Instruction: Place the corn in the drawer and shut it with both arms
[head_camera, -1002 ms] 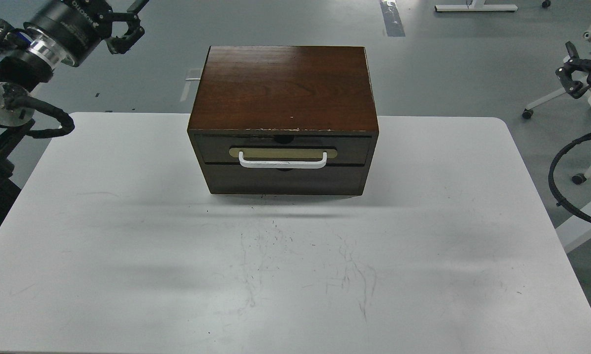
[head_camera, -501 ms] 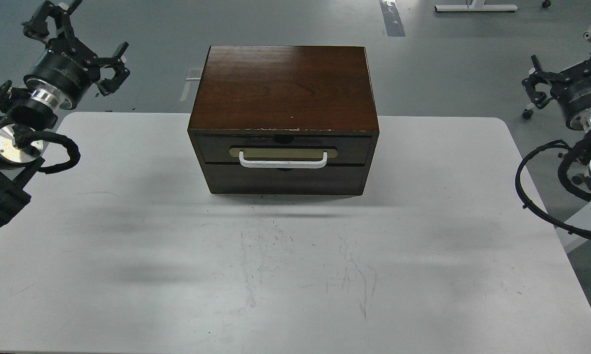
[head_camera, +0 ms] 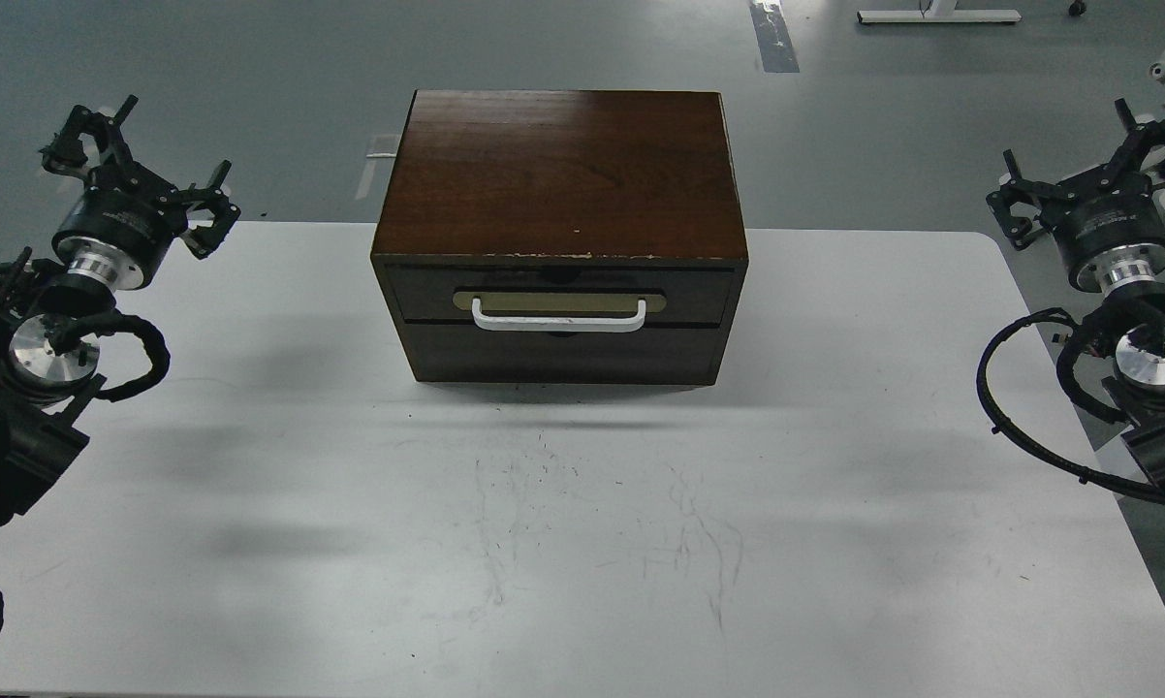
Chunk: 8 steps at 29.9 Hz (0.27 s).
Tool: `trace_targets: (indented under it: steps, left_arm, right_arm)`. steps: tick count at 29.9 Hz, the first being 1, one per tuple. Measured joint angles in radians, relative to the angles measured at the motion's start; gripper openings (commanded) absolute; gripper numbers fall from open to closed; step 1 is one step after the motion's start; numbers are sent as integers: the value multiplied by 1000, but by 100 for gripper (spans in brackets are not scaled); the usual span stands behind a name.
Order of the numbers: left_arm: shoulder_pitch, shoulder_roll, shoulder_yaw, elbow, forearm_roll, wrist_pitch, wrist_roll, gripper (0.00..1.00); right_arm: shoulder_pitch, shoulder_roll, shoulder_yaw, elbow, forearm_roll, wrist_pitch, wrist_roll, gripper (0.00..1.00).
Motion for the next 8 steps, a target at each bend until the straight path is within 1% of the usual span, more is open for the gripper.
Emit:
trace_targets:
  steps: [8]
  left_arm:
    - [6,-7,5,3,5,0,-11,98]
  right_arm:
    - [-2,2,-1,4,0,0,4,100]
